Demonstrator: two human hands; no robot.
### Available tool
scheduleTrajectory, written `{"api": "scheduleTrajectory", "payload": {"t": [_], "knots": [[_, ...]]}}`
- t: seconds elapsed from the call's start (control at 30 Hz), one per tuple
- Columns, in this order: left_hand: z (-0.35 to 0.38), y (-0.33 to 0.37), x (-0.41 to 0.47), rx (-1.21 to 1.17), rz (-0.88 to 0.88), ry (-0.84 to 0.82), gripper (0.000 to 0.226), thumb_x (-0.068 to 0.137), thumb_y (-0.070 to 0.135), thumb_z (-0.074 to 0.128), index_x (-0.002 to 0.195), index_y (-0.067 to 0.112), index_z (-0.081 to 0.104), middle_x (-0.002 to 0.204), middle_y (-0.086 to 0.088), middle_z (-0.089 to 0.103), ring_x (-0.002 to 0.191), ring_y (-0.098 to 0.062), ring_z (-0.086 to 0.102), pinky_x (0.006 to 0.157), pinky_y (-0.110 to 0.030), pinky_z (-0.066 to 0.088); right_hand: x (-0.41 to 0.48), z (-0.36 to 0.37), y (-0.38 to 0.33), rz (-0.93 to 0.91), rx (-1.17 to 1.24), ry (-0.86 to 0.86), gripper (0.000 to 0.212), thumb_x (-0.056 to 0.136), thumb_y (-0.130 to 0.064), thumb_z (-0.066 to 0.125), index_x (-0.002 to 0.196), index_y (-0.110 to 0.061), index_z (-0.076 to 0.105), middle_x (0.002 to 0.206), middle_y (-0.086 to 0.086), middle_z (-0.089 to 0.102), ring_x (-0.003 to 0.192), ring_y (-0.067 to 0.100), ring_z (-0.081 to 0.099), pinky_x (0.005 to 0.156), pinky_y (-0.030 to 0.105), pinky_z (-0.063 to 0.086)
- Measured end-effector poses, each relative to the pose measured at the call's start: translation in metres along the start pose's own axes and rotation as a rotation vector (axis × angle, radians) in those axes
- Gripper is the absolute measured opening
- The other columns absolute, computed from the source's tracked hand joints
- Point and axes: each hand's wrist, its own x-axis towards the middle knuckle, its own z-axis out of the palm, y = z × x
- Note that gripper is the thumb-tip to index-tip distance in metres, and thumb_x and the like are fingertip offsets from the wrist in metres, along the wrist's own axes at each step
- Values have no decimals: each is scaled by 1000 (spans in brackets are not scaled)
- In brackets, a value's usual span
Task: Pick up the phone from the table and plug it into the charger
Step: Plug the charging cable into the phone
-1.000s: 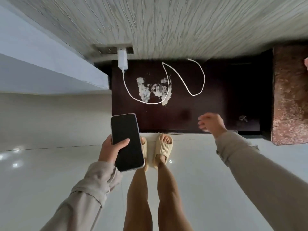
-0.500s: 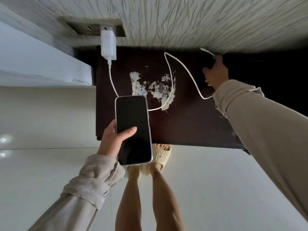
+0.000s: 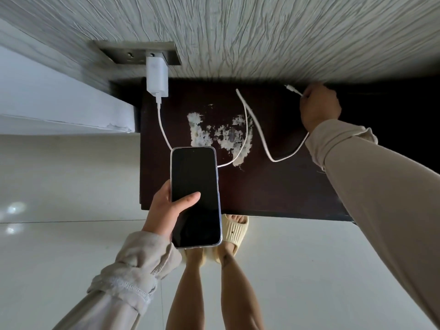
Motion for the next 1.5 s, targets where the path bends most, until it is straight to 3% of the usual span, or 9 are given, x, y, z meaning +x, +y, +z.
{"api": "scheduleTrajectory", "payload": {"t": [0.13, 0.23, 0.33, 0.43, 0.67, 0.83, 0.97, 1.4, 1.5], "knots": [[2, 8, -16, -3, 26, 0, 26, 78, -1, 62, 91, 22, 62, 91, -3, 68, 87, -22, 65, 78, -33, 52, -31, -14, 17, -83, 123, -56, 24, 87, -10, 48, 100, 3, 63, 111, 25, 62, 103, 38, 58, 86, 38, 46], [6, 18, -32, -29, 46, 5, 24, 79, -1, 61, 89, 21, 62, 88, -2, 68, 82, -19, 65, 73, -29, 53, -66, -29, 28, -1, 485, -189, 8, 82, -6, 57, 80, -7, 65, 83, 12, 67, 74, 22, 62, 80, 33, 45], [10, 30, -48, -84, 44, 22, 22, 79, -1, 61, 85, 21, 61, 85, -1, 67, 76, -15, 66, 64, -25, 54, -116, -55, 34, 36, 899, -366, 31, 84, 3, 57, 64, -20, 52, 63, 4, 58, 48, 3, 63, 69, 26, 57], [17, 45, -65, -162, 36, 32, 20, 80, 0, 59, 85, 19, 61, 85, -2, 67, 74, -16, 65, 59, -22, 55, -165, -83, 34, 30, 1047, -413, 27, 84, 3, 57, 69, -19, 53, 57, 1, 63, 46, 1, 65, 55, 11, 57], [39, 84, -95, -365, -16, 103, 10, 80, 7, 62, 87, 14, 64, 91, -10, 67, 87, -28, 63, 83, -38, 54, -273, -130, 19, 18, 1142, -442, 32, 86, 5, 51, 79, -25, 60, 51, -7, 68, 44, 0, 56, 49, 9, 49], [50, 101, -103, -478, -160, 161, 41, 80, 14, 64, 118, -1, 59, 121, -19, 63, 108, -34, 62, 101, -48, 46, -313, -147, -2, -25, 1213, -409, 30, 85, -6, 59, 66, -28, 67, 46, -9, 61, 39, -3, 44, 40, 5, 34], [54, 108, -110, -535, -192, 137, 39, 82, 17, 61, 117, -1, 59, 98, -15, 64, 75, -24, 62, 75, -34, 52, -318, -153, -14, -23, 1208, -415, 28, 82, -15, 63, 58, -30, 69, 43, -9, 58, 37, -1, 43, 40, 7, 32], [36, 101, -104, -396, -146, 225, 45, 81, 19, 63, 121, 1, 55, 109, -16, 63, 95, -30, 60, 91, -40, 51, -308, -157, -26, 107, 1180, -519, 25, 83, -11, 62, 58, -13, 67, 34, -6, 51, 29, 1, 34, 33, 9, 29], [32, 100, -103, -328, -55, 229, 41, 83, 18, 62, 120, 3, 53, 101, -10, 64, 86, -23, 62, 78, -34, 54, -312, -155, -29, 144, 1172, -482, 25, 82, -12, 63, 58, -10, 67, 33, -6, 50, 29, 0, 36, 33, 9, 30]]}}
